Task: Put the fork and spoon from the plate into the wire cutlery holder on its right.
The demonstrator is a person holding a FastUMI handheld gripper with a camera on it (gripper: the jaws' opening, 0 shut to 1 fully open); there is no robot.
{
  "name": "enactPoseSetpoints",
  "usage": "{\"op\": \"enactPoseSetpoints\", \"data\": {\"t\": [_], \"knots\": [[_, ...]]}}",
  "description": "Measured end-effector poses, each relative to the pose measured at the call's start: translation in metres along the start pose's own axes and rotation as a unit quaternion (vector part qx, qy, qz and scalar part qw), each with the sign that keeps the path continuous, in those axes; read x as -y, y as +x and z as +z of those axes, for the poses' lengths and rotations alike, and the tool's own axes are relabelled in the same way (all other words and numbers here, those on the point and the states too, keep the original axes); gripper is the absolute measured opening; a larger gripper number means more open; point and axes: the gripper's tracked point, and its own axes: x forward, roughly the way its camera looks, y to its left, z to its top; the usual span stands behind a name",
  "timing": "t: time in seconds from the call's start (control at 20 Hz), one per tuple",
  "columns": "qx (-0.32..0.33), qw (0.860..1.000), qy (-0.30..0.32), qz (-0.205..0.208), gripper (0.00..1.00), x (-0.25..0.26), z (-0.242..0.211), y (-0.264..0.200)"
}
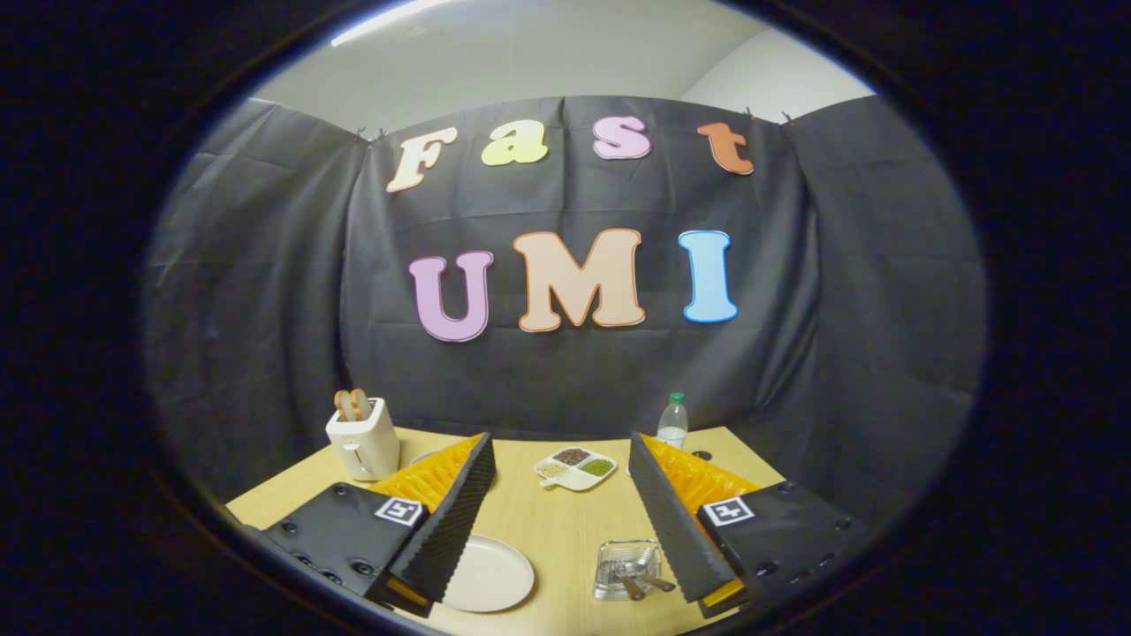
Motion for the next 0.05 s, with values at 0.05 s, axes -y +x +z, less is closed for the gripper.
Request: {"op": "enactPoseSetpoints", "data": {"t": [0.05], "knots": [[0.000, 1.000, 0.000, -0.003, 0.98, 0.0013, -0.0005, 0.0003]]}}
